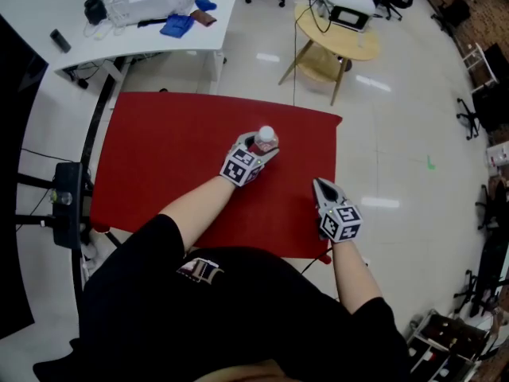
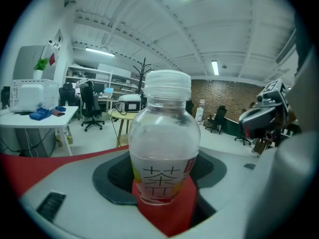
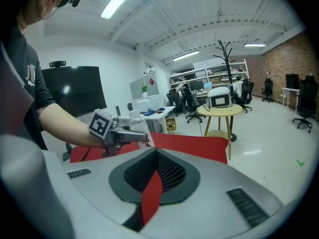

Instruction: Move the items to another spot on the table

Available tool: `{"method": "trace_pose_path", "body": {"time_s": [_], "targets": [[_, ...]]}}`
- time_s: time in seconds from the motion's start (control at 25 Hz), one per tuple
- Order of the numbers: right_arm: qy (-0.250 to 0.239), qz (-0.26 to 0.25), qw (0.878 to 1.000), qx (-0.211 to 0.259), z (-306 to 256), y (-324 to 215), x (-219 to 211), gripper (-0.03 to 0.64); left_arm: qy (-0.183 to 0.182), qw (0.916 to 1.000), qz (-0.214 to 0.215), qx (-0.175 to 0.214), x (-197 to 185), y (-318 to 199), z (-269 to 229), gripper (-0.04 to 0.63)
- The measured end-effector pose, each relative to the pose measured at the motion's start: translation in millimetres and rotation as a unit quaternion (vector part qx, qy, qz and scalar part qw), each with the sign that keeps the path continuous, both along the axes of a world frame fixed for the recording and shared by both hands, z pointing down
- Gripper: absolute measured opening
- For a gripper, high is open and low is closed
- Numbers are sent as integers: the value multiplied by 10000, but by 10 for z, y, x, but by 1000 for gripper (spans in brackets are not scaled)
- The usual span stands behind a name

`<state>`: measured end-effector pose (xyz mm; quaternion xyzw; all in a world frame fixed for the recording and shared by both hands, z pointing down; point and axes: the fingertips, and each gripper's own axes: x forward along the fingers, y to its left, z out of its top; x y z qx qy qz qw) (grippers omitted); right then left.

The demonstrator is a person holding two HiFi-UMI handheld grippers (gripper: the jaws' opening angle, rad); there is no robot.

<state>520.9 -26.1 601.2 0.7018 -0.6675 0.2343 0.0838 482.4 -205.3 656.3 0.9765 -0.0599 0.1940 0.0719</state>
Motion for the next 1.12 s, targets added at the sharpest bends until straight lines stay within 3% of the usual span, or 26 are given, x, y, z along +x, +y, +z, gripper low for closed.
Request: {"method": "trace_pose_path", "body": {"time_s": [0.28,0.6,0.84,1.0,1.12], "targets": [[-6,146,9998,-145,76,421,578,6,-110,9996,105,248,1418,27,230,297],[-6,497,9984,-277,180,913,1033,6,-280,9979,282,507,2464,119,484,299],[-2,653,9974,-304,280,1081,1183,6,-93,9984,286,481,2808,48,502,304],[-133,693,9965,-439,418,1142,1185,6,133,9987,344,361,2821,77,498,308],[-124,668,9968,-431,414,1084,1150,6,23,9994,278,183,2782,82,567,336]]}}
